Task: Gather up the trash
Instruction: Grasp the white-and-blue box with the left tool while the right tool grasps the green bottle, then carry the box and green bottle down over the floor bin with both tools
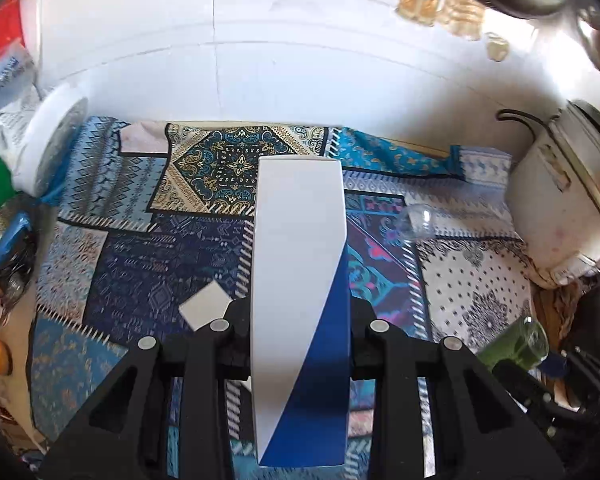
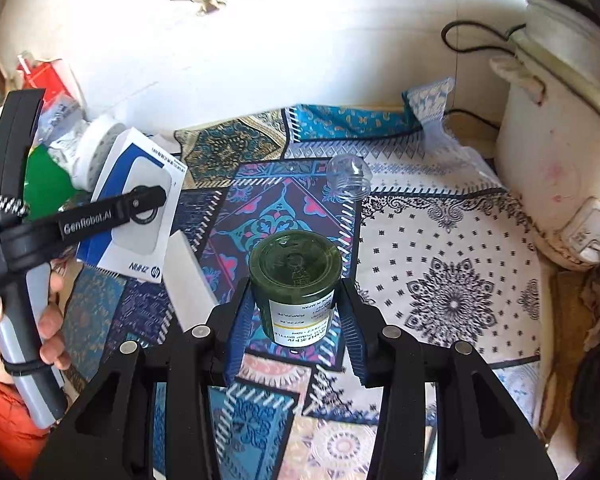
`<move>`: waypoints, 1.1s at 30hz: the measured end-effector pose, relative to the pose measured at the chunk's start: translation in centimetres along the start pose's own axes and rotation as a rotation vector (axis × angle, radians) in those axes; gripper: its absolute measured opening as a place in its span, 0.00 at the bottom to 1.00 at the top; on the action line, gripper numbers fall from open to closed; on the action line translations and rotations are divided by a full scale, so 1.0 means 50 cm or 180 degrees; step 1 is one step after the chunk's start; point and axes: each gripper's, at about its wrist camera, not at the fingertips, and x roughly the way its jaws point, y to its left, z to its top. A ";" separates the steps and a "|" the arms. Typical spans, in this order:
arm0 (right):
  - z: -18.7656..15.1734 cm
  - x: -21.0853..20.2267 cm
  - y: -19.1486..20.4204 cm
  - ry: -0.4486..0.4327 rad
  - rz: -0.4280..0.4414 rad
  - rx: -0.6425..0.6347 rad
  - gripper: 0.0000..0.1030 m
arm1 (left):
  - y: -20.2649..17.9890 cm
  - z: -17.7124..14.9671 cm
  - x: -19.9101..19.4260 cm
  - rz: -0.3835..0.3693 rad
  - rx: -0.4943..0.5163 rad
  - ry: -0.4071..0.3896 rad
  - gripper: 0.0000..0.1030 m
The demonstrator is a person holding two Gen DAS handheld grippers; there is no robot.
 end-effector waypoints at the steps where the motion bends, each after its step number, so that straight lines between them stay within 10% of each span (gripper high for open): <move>1: -0.007 -0.016 -0.002 -0.0027 0.0014 -0.0032 0.38 | -0.007 -0.016 -0.022 -0.0004 -0.0022 -0.0026 0.30; 20: -0.234 -0.231 0.074 -0.0272 0.0092 -0.0224 0.38 | -0.029 -0.339 -0.323 -0.0013 -0.0004 -0.0280 0.30; 33: -0.507 -0.207 0.179 0.0122 -0.0088 0.0184 0.38 | 0.056 -0.642 -0.364 -0.0145 0.0274 0.0261 0.30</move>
